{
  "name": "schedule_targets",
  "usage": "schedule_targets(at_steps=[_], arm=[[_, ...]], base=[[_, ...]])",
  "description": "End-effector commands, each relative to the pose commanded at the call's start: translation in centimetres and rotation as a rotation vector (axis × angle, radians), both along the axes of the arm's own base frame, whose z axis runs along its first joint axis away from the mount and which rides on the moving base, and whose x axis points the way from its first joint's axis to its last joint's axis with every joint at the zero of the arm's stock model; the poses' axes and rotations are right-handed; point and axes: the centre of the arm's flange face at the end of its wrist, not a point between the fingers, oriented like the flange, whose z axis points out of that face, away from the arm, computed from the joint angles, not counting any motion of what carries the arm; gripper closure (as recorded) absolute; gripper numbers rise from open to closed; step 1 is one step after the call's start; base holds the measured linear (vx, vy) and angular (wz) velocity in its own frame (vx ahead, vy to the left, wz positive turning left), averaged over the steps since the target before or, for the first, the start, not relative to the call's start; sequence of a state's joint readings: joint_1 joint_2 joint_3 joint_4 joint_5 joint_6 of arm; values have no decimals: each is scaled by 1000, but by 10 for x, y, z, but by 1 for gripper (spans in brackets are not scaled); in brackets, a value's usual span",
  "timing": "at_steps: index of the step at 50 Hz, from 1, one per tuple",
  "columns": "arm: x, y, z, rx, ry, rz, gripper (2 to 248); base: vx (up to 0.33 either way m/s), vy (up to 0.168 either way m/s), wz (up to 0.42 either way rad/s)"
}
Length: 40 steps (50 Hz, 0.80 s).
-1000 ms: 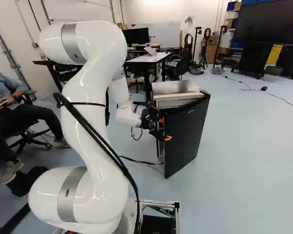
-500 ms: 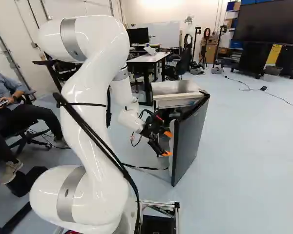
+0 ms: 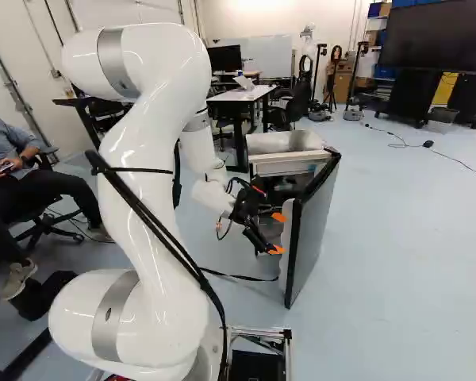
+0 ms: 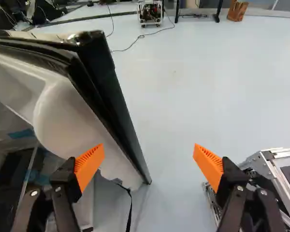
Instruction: Open the fridge door
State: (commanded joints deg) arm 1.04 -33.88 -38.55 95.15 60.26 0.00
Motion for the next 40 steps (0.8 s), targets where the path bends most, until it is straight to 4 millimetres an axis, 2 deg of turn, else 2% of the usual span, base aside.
schedule_targets(at_steps=[18, 40], arm=[[-9, -6, 11, -144, 22, -11, 3], [-11, -9, 22, -271, 32, -20, 3]], base=[[0, 0, 0], [0, 0, 0]])
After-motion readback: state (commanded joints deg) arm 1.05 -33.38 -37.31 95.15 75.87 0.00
